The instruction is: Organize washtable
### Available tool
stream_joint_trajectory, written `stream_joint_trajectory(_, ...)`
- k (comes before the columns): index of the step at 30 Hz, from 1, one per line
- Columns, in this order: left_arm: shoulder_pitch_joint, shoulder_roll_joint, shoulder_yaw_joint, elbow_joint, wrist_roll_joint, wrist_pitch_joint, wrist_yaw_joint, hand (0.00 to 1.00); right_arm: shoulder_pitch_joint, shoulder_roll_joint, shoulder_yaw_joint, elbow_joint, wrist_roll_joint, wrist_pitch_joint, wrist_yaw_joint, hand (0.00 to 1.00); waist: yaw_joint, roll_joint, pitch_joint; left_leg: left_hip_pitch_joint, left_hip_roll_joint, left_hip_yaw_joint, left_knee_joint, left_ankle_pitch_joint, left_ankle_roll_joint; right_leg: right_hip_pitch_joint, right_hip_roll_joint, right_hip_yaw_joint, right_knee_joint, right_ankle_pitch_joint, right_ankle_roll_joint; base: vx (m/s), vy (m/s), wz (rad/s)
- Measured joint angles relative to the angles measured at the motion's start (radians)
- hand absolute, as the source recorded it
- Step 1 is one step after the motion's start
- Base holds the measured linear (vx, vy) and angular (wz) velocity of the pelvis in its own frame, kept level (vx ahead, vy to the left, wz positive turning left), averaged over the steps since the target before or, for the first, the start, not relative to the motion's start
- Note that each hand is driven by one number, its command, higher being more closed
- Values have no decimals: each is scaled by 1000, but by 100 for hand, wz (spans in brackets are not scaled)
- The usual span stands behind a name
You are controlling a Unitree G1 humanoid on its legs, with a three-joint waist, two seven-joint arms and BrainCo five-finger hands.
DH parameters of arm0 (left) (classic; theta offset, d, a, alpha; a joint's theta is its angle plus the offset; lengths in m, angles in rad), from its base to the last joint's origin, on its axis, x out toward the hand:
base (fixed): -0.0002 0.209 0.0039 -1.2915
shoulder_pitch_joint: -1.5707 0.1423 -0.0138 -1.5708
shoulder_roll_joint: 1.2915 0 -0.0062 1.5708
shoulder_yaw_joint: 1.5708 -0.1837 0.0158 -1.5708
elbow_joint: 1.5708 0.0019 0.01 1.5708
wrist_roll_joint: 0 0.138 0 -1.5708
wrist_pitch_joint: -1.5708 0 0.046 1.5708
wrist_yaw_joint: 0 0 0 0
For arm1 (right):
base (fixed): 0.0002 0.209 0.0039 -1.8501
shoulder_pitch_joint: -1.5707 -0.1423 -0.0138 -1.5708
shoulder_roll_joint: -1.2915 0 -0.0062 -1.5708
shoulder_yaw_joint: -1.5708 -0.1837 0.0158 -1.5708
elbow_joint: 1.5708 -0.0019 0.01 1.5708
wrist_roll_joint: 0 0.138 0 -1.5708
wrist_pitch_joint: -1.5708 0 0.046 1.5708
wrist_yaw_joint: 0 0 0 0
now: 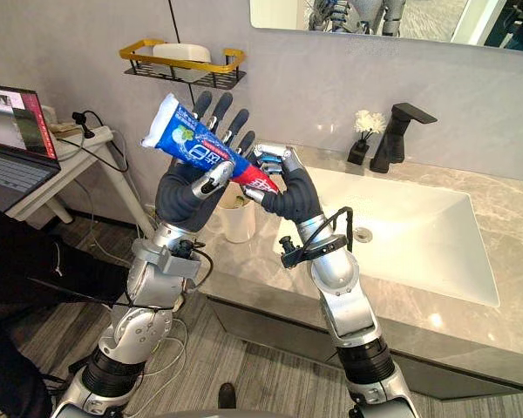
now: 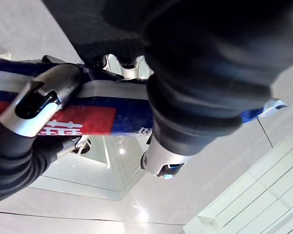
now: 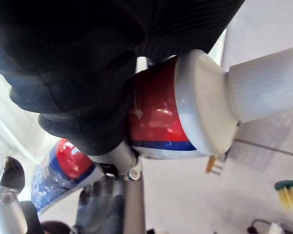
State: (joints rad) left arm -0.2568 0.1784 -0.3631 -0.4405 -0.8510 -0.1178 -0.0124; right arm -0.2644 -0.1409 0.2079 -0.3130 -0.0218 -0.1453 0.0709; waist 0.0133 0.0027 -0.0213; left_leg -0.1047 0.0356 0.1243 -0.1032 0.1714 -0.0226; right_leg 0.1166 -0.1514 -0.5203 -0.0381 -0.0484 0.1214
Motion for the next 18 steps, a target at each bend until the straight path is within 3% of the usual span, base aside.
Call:
stream_joint_trajectory(2, 0, -1, -2, 0, 0, 1, 0, 0, 10, 1, 8, 0, 16, 0, 4, 100, 0, 0, 0, 0, 1, 1, 0, 0, 0, 0, -2, 1, 0, 0, 0, 0, 0, 0)
stream_joint_trajectory(3, 0, -1, -2, 0, 1, 1, 0, 100, 15, 1, 8, 0, 16, 0, 6, 100, 0, 0, 0, 0, 1, 2, 0, 0, 0, 0, -3, 1, 0, 0, 0, 0, 0, 0)
stream_joint_trajectory(18, -38, -7, 0, 0, 15, 0, 21, 100, 67, 13, 27, -6, 31, -3, 21, 100, -1, -23, 6, 1, 1, 4, 0, 0, 0, -1, -6, 2, -1, 1, -1, 0, 0, 0)
